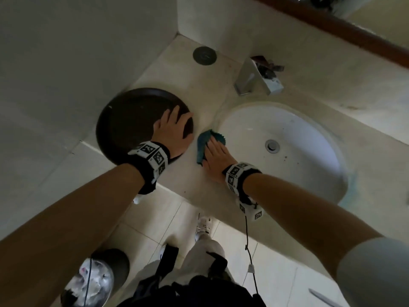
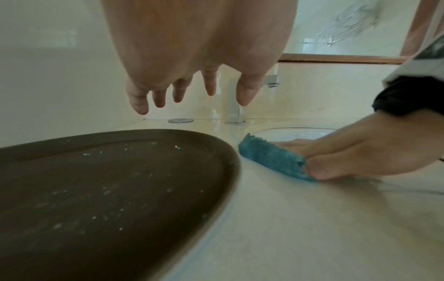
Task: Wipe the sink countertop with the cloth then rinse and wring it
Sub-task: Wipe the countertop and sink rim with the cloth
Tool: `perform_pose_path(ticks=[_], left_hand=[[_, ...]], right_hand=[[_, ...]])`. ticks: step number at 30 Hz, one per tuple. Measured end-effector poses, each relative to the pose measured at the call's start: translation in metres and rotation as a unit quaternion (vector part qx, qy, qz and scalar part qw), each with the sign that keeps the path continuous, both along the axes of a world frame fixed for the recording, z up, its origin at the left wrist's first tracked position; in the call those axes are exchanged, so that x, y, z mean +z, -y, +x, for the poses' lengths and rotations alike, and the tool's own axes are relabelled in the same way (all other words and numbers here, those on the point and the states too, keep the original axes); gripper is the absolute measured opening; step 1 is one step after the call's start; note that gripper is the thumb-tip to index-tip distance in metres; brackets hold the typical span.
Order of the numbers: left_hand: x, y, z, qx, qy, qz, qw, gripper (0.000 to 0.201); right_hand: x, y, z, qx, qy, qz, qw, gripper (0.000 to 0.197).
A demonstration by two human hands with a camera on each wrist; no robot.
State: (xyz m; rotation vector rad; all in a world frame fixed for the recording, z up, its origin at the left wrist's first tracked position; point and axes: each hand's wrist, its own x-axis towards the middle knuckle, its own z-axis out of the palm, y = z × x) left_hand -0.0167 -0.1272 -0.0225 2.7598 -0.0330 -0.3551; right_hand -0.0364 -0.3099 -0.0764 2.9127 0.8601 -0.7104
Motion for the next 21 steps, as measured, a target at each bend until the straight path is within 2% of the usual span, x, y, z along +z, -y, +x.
perform_pose_path(ticks=[6,11,21], left_hand=[[0.003,0.020,-0.042,-0.064,0.010,0.008,0.998,0.065],[0.000,0.059,-0.073,-0.126,-0.006,-0.017,0.992,0.064],[-0.004,0.132,-0.086,-0.205,-0.022,-0.025,0.978,0.064]], right_hand=[[-0.002,0.031,-0.086,-0.062,0.016,-0.008,0.998,0.061],[0.000,0.064,-0.148,-0.142,0.006,-0.027,0.990,0.062],[0.003,0.146,-0.191,-0.289,-0.008,-0.052,0.956,0.059]])
